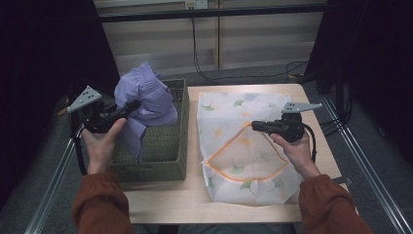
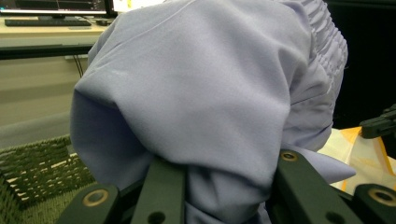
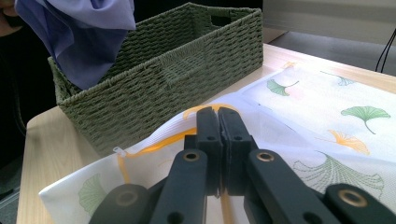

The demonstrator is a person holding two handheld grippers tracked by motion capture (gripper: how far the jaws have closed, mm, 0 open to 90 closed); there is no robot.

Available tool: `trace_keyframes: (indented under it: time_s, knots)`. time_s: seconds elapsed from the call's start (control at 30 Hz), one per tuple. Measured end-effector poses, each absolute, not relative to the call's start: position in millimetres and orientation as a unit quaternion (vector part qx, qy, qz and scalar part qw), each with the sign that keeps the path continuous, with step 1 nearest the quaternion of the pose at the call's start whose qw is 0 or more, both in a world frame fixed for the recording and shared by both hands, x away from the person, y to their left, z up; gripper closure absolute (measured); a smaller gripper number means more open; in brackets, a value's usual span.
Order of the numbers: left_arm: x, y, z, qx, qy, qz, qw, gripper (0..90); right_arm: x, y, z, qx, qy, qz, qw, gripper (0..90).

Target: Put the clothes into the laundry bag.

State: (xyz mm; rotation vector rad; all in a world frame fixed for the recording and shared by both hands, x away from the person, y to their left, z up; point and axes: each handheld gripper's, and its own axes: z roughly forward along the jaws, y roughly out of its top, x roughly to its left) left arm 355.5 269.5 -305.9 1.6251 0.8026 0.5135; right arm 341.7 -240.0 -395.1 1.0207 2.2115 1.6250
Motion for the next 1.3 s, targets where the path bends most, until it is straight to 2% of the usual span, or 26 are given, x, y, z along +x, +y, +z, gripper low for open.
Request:
trace_keyframes:
  time_s: [0.83,1.3]
  knots:
    - [351,265,-281,0.689,0.325,0.216,0.611,74.6,343,-237,-398,0.344,0.755,0.549,0.104,88.4]
    - [350,253,-248,0.688,0.302,0.232,0.618,74.7,343,-235,-398,0.342,0.757,0.547,0.101,88.4]
